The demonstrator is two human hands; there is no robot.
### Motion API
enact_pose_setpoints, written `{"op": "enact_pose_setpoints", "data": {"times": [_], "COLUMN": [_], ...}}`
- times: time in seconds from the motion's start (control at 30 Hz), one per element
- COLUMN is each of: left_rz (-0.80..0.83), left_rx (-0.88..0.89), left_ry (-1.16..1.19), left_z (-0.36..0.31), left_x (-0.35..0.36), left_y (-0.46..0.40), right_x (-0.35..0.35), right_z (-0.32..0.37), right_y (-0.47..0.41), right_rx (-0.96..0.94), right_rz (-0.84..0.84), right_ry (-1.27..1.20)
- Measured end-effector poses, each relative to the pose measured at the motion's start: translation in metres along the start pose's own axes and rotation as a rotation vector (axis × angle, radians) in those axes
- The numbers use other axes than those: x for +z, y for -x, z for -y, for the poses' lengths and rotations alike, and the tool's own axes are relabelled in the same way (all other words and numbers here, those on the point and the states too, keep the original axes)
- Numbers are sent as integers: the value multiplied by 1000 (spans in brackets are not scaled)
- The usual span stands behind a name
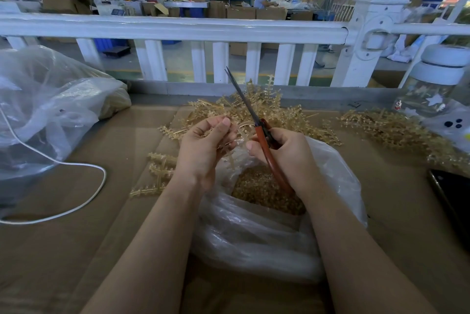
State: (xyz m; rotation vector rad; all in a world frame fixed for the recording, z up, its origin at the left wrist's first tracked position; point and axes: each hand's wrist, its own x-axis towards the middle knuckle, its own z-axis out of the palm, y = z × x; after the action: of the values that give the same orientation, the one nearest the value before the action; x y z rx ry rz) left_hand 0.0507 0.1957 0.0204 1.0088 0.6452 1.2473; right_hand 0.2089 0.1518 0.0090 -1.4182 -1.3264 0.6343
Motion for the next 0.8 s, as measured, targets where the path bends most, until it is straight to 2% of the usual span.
{"op": "enact_pose_setpoints", "data": {"times": [0.27,0.43,0.53,0.63,0.8], "left_rz": [58,98,162,236,202], "left_rx": [-106,-206,-253,-239,-215], "left_ry": [-41,-110,-176,-244,-219], "left_z": [0,-4,-5,-4,-2], "left_x": [-2,3,3,3,3], "left_y": [2,5,7,8,7], "right_x": [-1,-3,-5,-8,-8], "right_z": [7,7,7,7,6], "right_y": [2,2,3,4,3], "right_rx": [24,48,-13,-43,-50], "right_rz": [-12,-107,-191,-223,-229], "right_ry": [-54,-159,-191,-264,-270]}}
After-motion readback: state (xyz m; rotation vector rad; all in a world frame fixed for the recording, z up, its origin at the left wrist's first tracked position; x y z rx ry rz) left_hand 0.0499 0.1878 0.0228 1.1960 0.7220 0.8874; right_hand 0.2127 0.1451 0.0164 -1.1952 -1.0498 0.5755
